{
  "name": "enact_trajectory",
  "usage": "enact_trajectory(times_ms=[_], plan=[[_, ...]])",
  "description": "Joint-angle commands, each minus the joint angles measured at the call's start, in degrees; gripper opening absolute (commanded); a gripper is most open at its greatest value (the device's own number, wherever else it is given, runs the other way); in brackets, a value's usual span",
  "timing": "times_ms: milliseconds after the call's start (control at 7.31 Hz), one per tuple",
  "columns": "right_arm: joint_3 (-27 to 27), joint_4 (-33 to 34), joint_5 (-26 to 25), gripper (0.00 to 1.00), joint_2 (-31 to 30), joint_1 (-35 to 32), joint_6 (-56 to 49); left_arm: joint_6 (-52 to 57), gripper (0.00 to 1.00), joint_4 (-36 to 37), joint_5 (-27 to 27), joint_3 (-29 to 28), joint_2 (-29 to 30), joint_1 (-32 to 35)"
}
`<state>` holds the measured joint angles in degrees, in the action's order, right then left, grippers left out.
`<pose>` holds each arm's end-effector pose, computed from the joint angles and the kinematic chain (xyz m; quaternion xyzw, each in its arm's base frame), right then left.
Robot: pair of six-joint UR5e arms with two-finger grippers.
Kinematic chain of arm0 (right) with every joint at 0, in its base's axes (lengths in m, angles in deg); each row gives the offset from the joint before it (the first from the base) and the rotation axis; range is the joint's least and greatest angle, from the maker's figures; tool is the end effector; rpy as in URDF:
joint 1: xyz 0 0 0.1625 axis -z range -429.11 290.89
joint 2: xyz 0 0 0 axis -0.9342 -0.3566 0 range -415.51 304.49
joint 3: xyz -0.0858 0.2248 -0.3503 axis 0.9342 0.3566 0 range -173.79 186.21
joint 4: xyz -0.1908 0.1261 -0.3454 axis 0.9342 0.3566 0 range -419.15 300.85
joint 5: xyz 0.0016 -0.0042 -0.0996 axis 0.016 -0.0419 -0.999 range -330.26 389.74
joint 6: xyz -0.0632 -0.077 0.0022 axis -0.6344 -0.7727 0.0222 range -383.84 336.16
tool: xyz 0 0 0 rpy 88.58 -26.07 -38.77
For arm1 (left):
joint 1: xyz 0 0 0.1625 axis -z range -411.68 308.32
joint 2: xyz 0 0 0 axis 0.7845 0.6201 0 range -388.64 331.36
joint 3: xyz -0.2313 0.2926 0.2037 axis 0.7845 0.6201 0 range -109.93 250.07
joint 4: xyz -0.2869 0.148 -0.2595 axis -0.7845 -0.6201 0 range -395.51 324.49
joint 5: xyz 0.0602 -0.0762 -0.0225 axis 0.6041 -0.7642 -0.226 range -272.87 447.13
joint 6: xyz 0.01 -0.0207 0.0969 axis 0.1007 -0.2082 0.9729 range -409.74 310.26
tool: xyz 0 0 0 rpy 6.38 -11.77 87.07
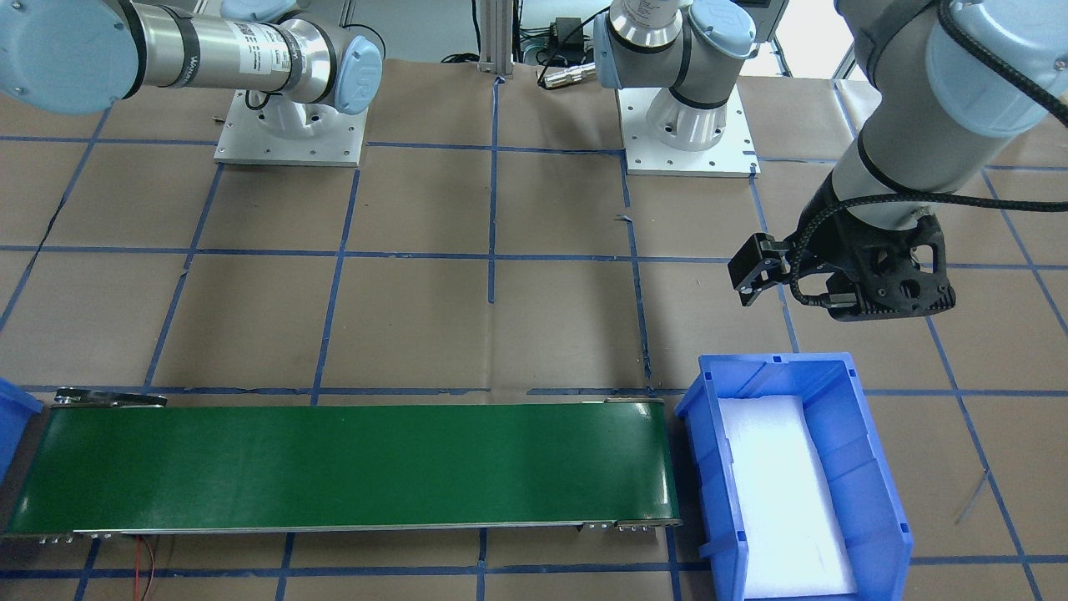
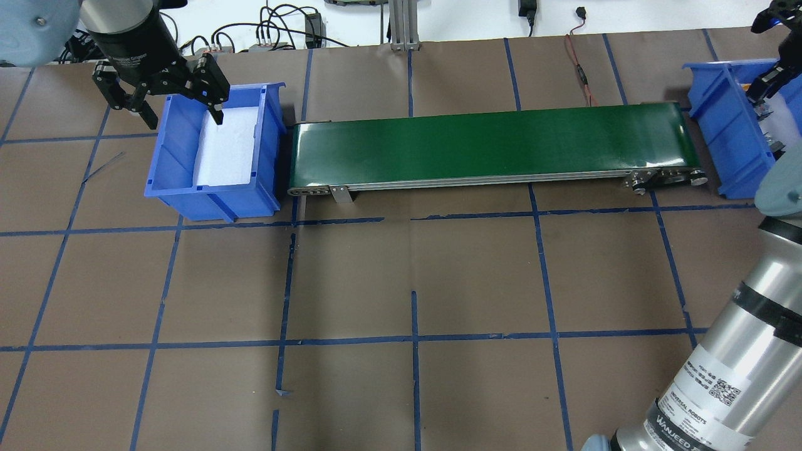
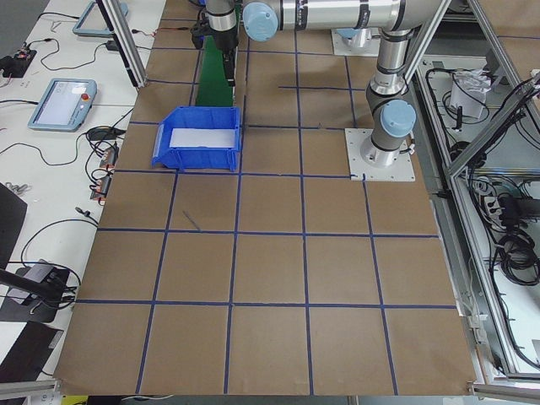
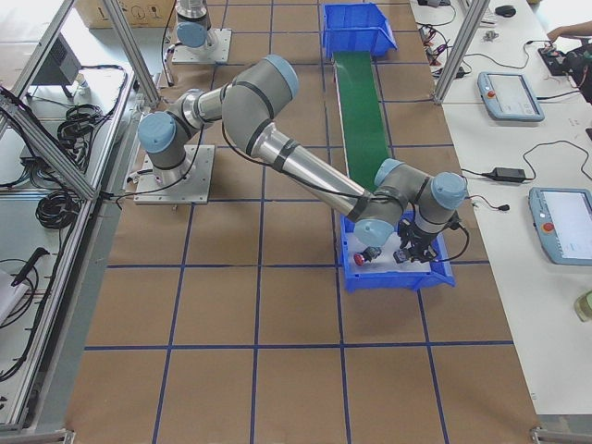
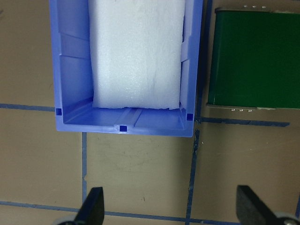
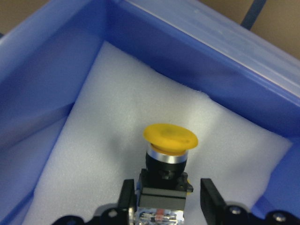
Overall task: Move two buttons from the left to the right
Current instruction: 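Lower the yellow button onto the foam and open the right gripper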
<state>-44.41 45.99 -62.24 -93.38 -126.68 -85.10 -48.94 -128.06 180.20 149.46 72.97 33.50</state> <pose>-0.3311 -0.7633 0.2415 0.2485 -0.9683 0.0016 0.0270 -0.0795 -0.5797 0.4666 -0.0343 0.9986 0.0323 0.0252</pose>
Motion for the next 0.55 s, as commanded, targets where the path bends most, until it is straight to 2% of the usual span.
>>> enact_trajectory(times_ms=[0,411], plan=[[0.17,-0.2,0.31,0.57,-0.81,0.0,-0.01,-0.01,1.0,0.0,-0.26,-0.11,0.0,0.08],[1.4,-3.79,1.45,0.57,-6.06,0.0,-0.45,-0.01,1.0,0.09,-0.35,0.15,-0.09,0.17]])
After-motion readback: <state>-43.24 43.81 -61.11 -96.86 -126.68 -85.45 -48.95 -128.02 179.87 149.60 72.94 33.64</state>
